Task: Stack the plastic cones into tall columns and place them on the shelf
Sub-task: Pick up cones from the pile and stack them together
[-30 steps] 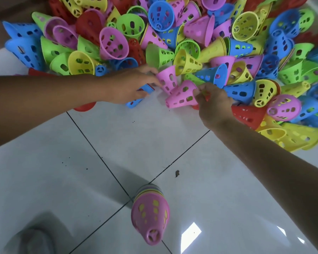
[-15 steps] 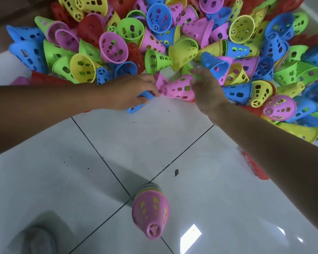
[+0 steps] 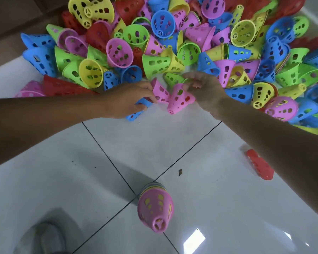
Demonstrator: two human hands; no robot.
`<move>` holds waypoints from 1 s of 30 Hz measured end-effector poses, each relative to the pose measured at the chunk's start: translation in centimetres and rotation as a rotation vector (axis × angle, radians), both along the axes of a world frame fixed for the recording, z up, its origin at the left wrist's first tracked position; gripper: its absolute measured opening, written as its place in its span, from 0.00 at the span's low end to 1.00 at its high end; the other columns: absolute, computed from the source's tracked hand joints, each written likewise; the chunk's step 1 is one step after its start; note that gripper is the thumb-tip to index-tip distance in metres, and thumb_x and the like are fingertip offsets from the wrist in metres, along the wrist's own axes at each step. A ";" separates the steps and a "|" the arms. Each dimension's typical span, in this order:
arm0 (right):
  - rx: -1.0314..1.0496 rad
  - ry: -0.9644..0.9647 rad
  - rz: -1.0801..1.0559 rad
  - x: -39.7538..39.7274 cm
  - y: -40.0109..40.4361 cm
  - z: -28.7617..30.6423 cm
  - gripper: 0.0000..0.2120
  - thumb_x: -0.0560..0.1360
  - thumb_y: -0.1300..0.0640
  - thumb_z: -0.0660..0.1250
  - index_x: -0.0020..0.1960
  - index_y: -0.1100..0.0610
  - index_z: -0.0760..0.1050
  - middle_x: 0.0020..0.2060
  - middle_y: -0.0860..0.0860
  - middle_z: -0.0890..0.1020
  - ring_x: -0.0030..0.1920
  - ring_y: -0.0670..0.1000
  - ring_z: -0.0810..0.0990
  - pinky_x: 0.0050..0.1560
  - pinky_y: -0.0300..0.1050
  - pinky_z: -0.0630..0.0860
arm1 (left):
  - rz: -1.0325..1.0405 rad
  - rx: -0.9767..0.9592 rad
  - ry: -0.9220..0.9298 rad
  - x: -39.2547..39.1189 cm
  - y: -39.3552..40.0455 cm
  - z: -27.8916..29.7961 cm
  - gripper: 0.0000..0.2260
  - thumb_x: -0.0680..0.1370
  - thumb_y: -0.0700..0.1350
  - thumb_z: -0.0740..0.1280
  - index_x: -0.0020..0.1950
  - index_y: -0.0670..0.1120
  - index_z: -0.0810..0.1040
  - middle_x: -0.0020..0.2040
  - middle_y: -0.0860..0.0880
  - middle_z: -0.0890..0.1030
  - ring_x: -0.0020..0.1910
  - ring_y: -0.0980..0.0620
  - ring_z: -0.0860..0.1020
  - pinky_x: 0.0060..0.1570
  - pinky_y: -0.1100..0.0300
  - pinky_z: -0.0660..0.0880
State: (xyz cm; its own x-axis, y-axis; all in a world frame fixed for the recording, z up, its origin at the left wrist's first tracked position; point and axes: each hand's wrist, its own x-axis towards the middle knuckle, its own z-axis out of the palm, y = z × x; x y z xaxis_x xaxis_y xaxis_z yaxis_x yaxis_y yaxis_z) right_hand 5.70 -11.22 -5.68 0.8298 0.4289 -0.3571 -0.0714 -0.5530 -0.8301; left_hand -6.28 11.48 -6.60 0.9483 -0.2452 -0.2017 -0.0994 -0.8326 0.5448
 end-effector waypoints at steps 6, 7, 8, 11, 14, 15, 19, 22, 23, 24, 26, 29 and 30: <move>0.009 -0.052 -0.027 -2.3 -1.0 0.0 0.14 0.77 0.63 0.71 0.62 0.52 0.79 0.43 0.51 0.83 0.42 0.47 0.78 0.40 0.34 0.78 | 0.013 -0.020 0.011 -2.3 -0.3 0.3 0.16 0.80 0.38 0.69 0.66 0.50 0.79 0.59 0.57 0.73 0.55 0.64 0.72 0.56 0.62 0.72; 0.019 -0.050 -0.040 -2.8 -1.2 0.0 0.14 0.77 0.63 0.72 0.61 0.53 0.80 0.42 0.50 0.83 0.42 0.46 0.78 0.42 0.36 0.79 | 0.014 -0.025 0.019 -2.8 -0.4 0.3 0.16 0.80 0.38 0.69 0.66 0.50 0.79 0.59 0.58 0.73 0.55 0.63 0.73 0.56 0.64 0.72; 0.033 -0.046 -0.055 -3.2 -1.4 -0.1 0.14 0.76 0.63 0.73 0.59 0.53 0.80 0.40 0.50 0.83 0.41 0.47 0.78 0.42 0.38 0.79 | 0.013 -0.029 0.024 -3.3 -0.6 0.4 0.15 0.80 0.38 0.69 0.66 0.50 0.80 0.59 0.59 0.73 0.55 0.62 0.74 0.54 0.68 0.71; 0.052 -0.049 -0.110 -4.4 -2.2 -0.5 0.12 0.75 0.64 0.74 0.57 0.53 0.82 0.40 0.52 0.84 0.41 0.48 0.79 0.44 0.37 0.78 | 0.034 -0.062 0.025 -4.9 -1.2 0.6 0.15 0.79 0.38 0.69 0.64 0.49 0.80 0.58 0.60 0.73 0.54 0.62 0.74 0.50 0.74 0.69; 0.063 -0.038 -0.168 -5.7 -3.1 -0.9 0.13 0.75 0.64 0.74 0.57 0.54 0.83 0.45 0.58 0.86 0.43 0.48 0.80 0.48 0.38 0.79 | 0.093 -0.122 0.007 -6.5 -1.8 1.3 0.15 0.79 0.37 0.70 0.63 0.50 0.81 0.55 0.60 0.74 0.54 0.62 0.74 0.53 0.70 0.71; 0.067 -0.034 -0.182 -6.2 -3.5 -0.8 0.12 0.75 0.64 0.74 0.57 0.54 0.83 0.45 0.58 0.86 0.42 0.48 0.80 0.48 0.37 0.79 | 0.120 -0.158 0.000 -7.1 -1.9 1.6 0.15 0.79 0.36 0.70 0.63 0.50 0.81 0.54 0.60 0.74 0.55 0.63 0.74 0.54 0.72 0.70; 0.109 -0.013 -0.259 -8.8 -5.3 -0.7 0.10 0.74 0.66 0.74 0.52 0.54 0.84 0.42 0.54 0.84 0.40 0.46 0.79 0.48 0.35 0.78 | 0.245 -0.321 -0.026 -9.6 -3.1 4.0 0.14 0.79 0.35 0.69 0.60 0.49 0.83 0.54 0.57 0.77 0.57 0.64 0.75 0.55 0.75 0.67; 0.143 0.004 -0.306 -10.9 -7.0 -0.8 0.12 0.74 0.69 0.73 0.49 0.53 0.84 0.39 0.51 0.85 0.41 0.46 0.80 0.52 0.38 0.78 | 0.381 -0.490 -0.026 -11.5 -4.2 6.2 0.11 0.80 0.36 0.68 0.57 0.48 0.84 0.55 0.55 0.81 0.55 0.65 0.79 0.50 0.76 0.70; 0.158 0.008 -0.323 -11.5 -7.6 -0.8 0.13 0.74 0.70 0.72 0.48 0.53 0.84 0.39 0.50 0.85 0.41 0.46 0.80 0.53 0.38 0.79 | 0.434 -0.572 -0.008 -12.1 -4.6 6.8 0.10 0.80 0.36 0.68 0.56 0.48 0.84 0.55 0.56 0.82 0.53 0.65 0.79 0.47 0.75 0.72; 0.168 0.012 -0.335 -12.2 -8.1 -0.7 0.14 0.74 0.71 0.71 0.48 0.53 0.84 0.37 0.47 0.85 0.40 0.45 0.80 0.52 0.37 0.79 | 0.481 -0.648 0.013 -12.8 -4.8 7.4 0.10 0.80 0.37 0.68 0.55 0.49 0.84 0.54 0.55 0.84 0.50 0.64 0.80 0.44 0.73 0.73; 0.181 0.019 -0.341 -13.6 -9.2 -0.3 0.14 0.75 0.72 0.71 0.48 0.52 0.84 0.32 0.43 0.84 0.39 0.43 0.80 0.51 0.35 0.77 | 0.534 -0.711 0.034 -14.0 -5.1 8.2 0.08 0.80 0.39 0.69 0.54 0.50 0.84 0.50 0.52 0.85 0.44 0.58 0.79 0.41 0.63 0.74; 0.195 0.012 -0.354 -15.6 -10.7 0.3 0.14 0.73 0.70 0.73 0.46 0.50 0.84 0.35 0.46 0.84 0.43 0.46 0.81 0.56 0.41 0.78 | 0.592 -0.823 0.068 -15.7 -5.5 9.5 0.06 0.78 0.42 0.71 0.52 0.51 0.84 0.47 0.50 0.84 0.44 0.51 0.79 0.42 0.51 0.74; 0.211 0.015 -0.371 -16.3 -11.0 0.7 0.13 0.73 0.69 0.74 0.46 0.50 0.84 0.35 0.46 0.83 0.42 0.46 0.81 0.56 0.40 0.78 | 0.613 -0.897 0.089 -16.2 -5.8 10.0 0.06 0.76 0.43 0.71 0.51 0.51 0.84 0.48 0.49 0.83 0.44 0.51 0.79 0.42 0.52 0.75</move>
State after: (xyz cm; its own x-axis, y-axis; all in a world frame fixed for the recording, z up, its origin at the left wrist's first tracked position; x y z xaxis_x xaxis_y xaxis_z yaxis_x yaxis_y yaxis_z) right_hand -10.61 -22.26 -5.00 0.9369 0.1671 -0.3071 -0.2470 -0.3056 -0.9196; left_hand -22.47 5.71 3.36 0.9504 0.1721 -0.2592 0.2670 -0.0233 0.9634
